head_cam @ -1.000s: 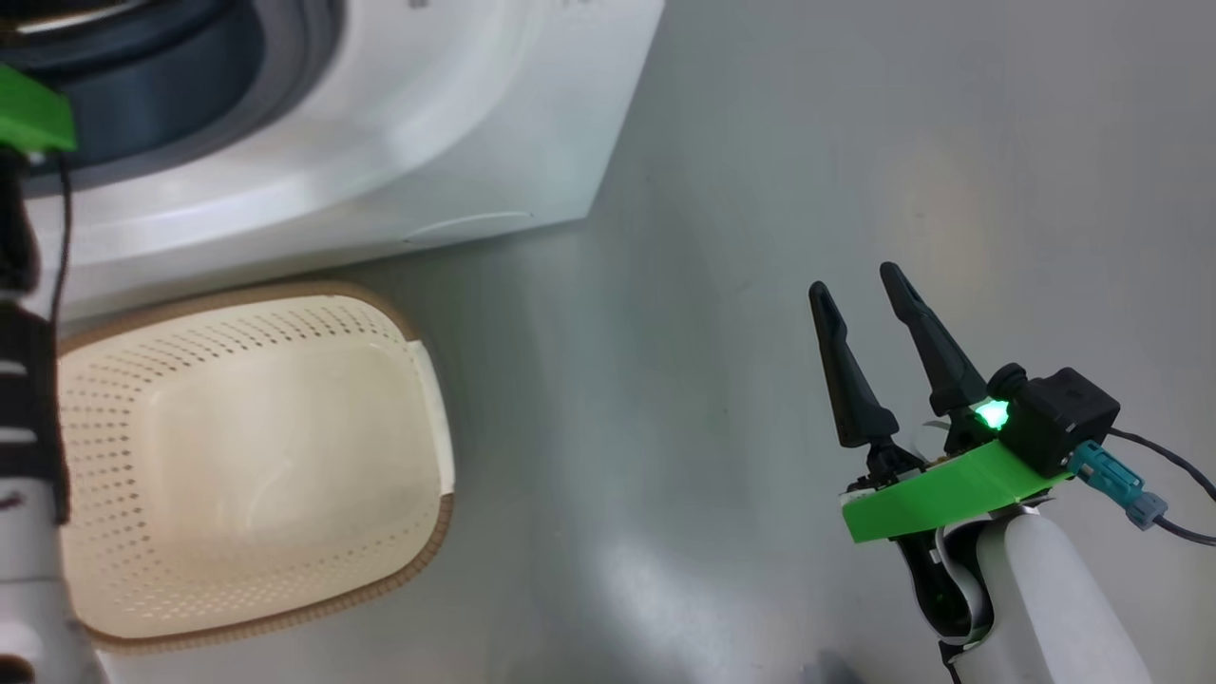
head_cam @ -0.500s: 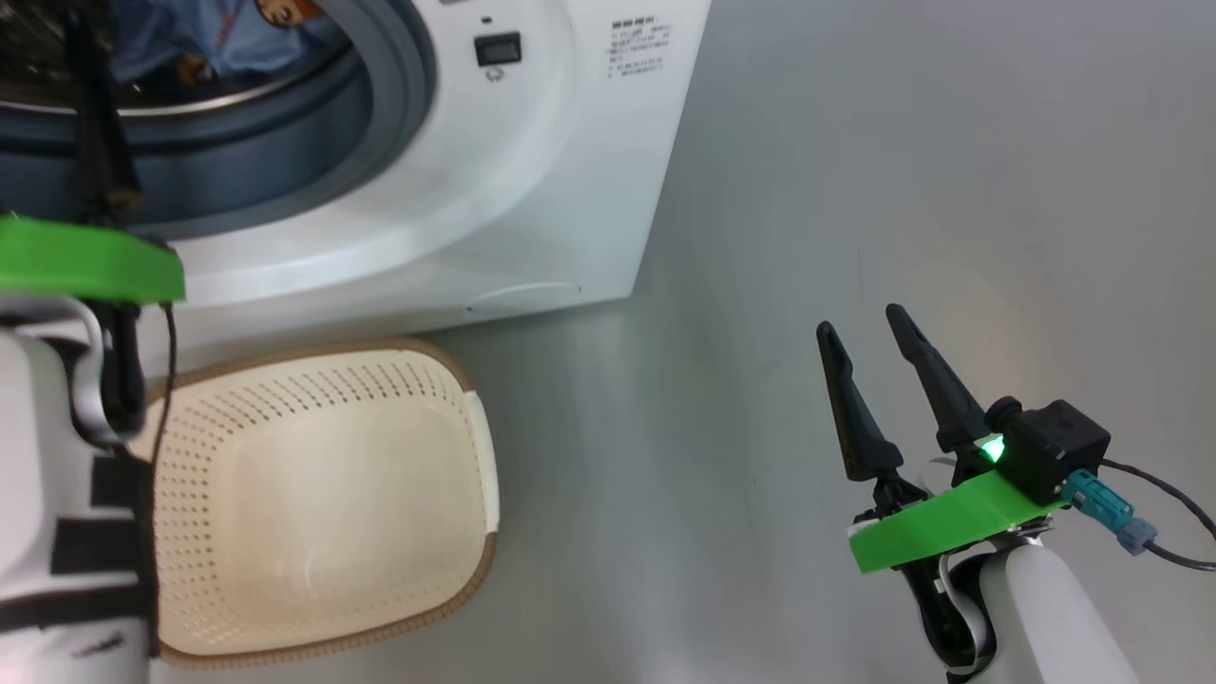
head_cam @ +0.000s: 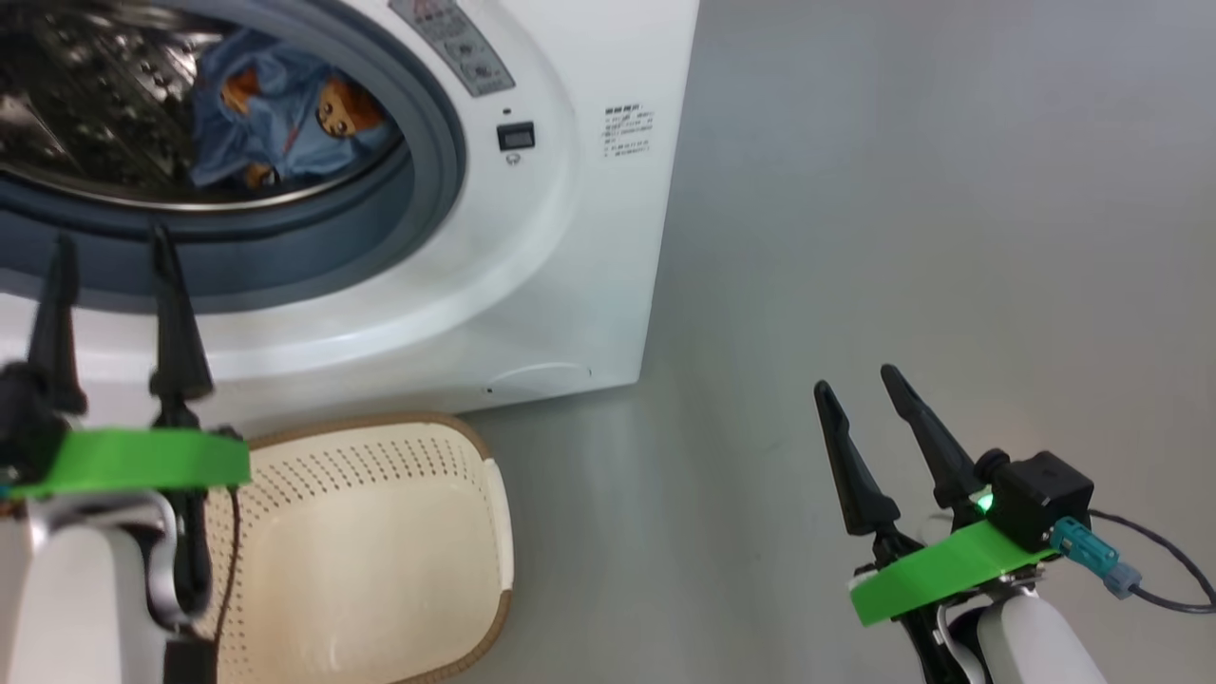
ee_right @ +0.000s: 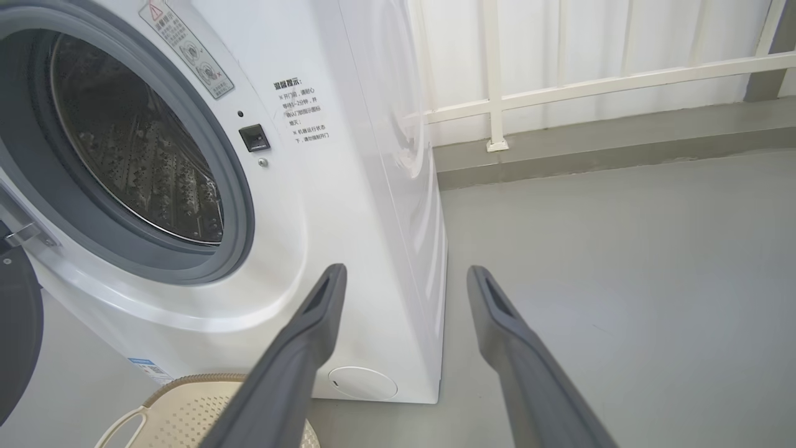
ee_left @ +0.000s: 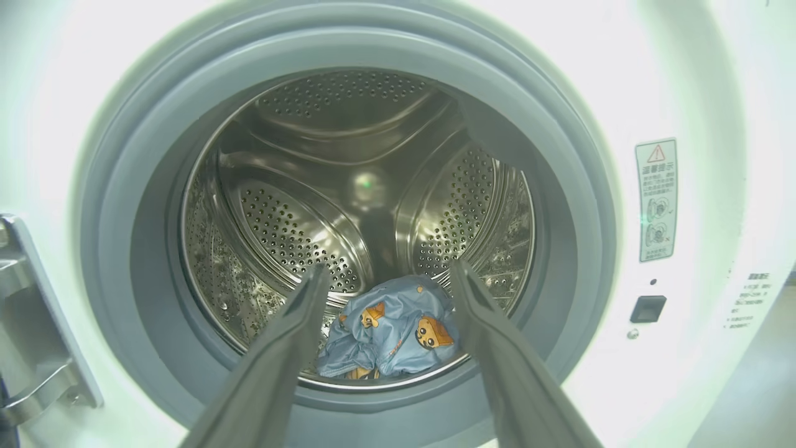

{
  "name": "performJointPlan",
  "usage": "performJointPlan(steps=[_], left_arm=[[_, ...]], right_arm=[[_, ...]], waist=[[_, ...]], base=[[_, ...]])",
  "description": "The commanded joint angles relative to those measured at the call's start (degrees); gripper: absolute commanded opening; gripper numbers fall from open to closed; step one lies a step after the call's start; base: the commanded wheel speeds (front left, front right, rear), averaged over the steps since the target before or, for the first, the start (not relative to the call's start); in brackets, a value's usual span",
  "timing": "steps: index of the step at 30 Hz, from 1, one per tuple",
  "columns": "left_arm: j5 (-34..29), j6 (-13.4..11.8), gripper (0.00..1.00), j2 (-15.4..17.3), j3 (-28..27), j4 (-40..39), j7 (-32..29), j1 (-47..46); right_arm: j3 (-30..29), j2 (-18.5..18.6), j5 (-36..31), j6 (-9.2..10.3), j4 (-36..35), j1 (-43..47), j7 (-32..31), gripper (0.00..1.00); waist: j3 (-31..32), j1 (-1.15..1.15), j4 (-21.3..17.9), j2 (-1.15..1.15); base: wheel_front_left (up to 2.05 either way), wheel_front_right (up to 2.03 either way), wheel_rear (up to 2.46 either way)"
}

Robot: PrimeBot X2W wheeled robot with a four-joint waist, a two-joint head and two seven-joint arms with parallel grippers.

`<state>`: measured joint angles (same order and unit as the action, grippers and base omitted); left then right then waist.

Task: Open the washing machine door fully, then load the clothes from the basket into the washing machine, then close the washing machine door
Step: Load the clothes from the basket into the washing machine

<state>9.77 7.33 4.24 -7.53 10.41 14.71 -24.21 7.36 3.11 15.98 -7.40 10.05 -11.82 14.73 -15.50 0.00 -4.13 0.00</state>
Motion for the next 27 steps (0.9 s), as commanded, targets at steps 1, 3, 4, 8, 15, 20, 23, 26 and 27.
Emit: performJointPlan(steps=[1, 3, 4, 8, 15, 20, 23, 26, 27], left_arm=[[-1.1, 0.1, 1.00, 1.3, -1.9, -2.4, 0.3, 1.6], [-1.4, 0.0, 1.00, 0.6, -2.3, -3.6, 0.3, 4.0], [-1.6, 0.0, 1.00, 0.3, -2.4, -4.2, 0.3, 5.2], [-1.7, 0.0, 1.00, -0.4, -2.6, -5.6, 0.3, 8.8], [-1.7, -1.0, 1.00, -1.2, -2.0, -8.3, 0.3, 17.3], [-0.3, -2.0, 1.00, -1.3, -1.4, -10.2, 0.3, 20.9], [0.2, -3.0, 1.00, -1.3, -0.1, -10.6, 0.3, 22.5], [0.9, -4.4, 1.00, -1.3, 0.2, -11.0, 0.3, 24.1], [1.1, -5.0, 1.00, -1.3, 0.3, -11.2, 0.3, 24.8]], right_arm=[[1.4, -0.2, -0.6, -0.09, -1.2, 0.9, 0.3, 1.00], [1.3, -0.2, -0.7, -0.09, -1.1, 1.5, 0.3, 1.00], [1.2, -0.2, -0.7, -0.09, -1.1, 1.8, 0.3, 1.00], [0.8, -0.2, -0.7, -0.09, -1.2, 2.7, 0.3, 1.00], [-0.1, -0.2, -1.0, -0.09, -1.8, 4.9, 0.3, 1.00], [-0.6, -0.2, -0.8, -0.09, -2.0, 5.8, 0.3, 1.00], [-1.1, -0.2, -0.6, -0.09, -2.1, 6.3, 0.3, 1.00], [-1.0, -0.2, -0.5, -0.09, -2.1, 6.6, 0.3, 1.00], [-0.8, -0.2, -0.5, -0.09, -2.0, 6.6, 0.3, 1.00]], waist=[[2.4, 0.00, 0.0, 0.00], [3.7, 0.00, -0.1, 0.00], [4.4, 0.00, -0.1, 0.00], [6.3, 0.00, -0.1, 0.00], [9.7, 0.00, -0.2, 0.00], [10.7, 0.00, -0.2, 0.00], [11.3, 0.00, 0.1, 0.00], [11.7, 0.00, 0.1, 0.00], [11.8, 0.00, 0.1, 0.00]], base=[[0.00, 0.00, 0.00], [0.00, 0.00, 0.00], [0.00, 0.00, 0.00], [0.00, 0.00, 0.00], [0.00, 0.00, 0.00], [0.00, 0.00, 0.00], [0.00, 0.00, 0.00], [0.00, 0.00, 0.00], [0.00, 0.00, 0.00]])
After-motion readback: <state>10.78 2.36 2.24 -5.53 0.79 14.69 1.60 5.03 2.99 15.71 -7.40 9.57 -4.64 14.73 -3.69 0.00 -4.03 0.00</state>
